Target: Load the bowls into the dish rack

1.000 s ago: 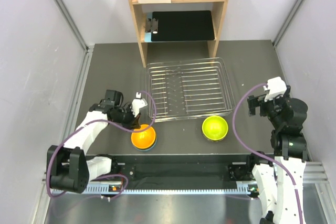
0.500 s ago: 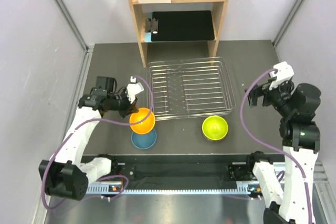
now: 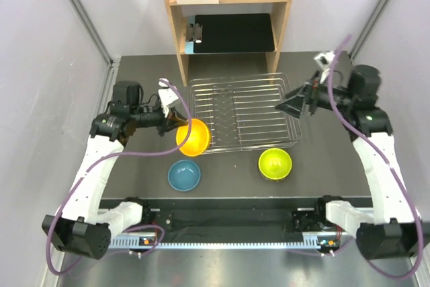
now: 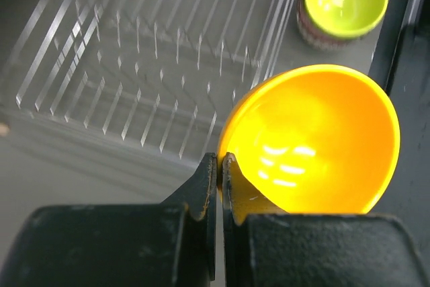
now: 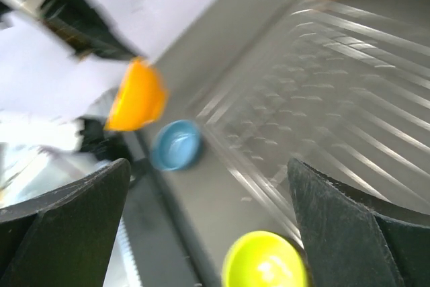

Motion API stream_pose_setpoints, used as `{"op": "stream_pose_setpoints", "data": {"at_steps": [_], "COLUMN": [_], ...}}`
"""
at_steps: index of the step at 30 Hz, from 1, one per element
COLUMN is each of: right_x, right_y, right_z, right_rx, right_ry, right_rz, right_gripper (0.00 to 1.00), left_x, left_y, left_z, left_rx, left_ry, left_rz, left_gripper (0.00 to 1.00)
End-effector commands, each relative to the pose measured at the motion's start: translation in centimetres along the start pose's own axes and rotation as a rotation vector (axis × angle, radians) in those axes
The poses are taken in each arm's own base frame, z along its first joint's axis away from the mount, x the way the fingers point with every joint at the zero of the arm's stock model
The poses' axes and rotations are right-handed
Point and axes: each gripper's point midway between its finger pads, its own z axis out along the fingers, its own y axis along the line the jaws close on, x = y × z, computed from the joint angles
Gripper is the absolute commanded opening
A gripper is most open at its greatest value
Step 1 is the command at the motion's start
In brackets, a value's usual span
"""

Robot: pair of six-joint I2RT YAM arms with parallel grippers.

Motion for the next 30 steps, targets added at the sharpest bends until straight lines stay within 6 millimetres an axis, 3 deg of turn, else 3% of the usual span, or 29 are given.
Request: {"op": "stream_pose_setpoints", "data": {"at_steps": [1, 3, 6, 12, 18, 23, 30], "right_x": [0.2, 1.4, 2.5, 4.1, 6.7, 8.7, 9.2], "right_y": [4.1, 3.2, 2.6, 4.8, 5.4, 4.4, 4.6], "right_z": [3.8, 5.5, 7.5, 11.3, 13.5, 14.5, 15.1], "right_rx": [-0.247, -0.28, -0.317, -0.435, -0.507, -0.495, -0.532], "right_ry": [0.065, 0.126, 0.187, 0.248, 0.346, 0.378, 0.406], "right_rz": [0.057, 0.109, 0.131, 0.124, 0.152, 0.172, 0.209], "right_gripper": [1.0, 1.0, 1.0, 1.0, 0.99, 0.99, 1.0], "left_x": [-7.1, -8.1, -9.0, -8.8, -9.3, -9.7, -10.9], "left_y": [0.3, 1.6, 1.6, 1.7, 1.7, 1.5, 0.8], "left_z": [0.7, 1.6, 3.9, 7.9, 8.6, 8.5, 8.1], "left_rx": [-0.015, -0.08, -0.097, -0.075, -0.076, -0.077, -0.062], "left_ry": [-0.201, -0.217, -0.212, -0.164, -0.154, -0.154, -0.176], "left_rz": [0.093, 0.129, 0.16, 0.158, 0.172, 0.177, 0.177], "left_gripper": [0.0, 0.0, 0.0, 0.0, 0.0, 0.0, 0.0]}}
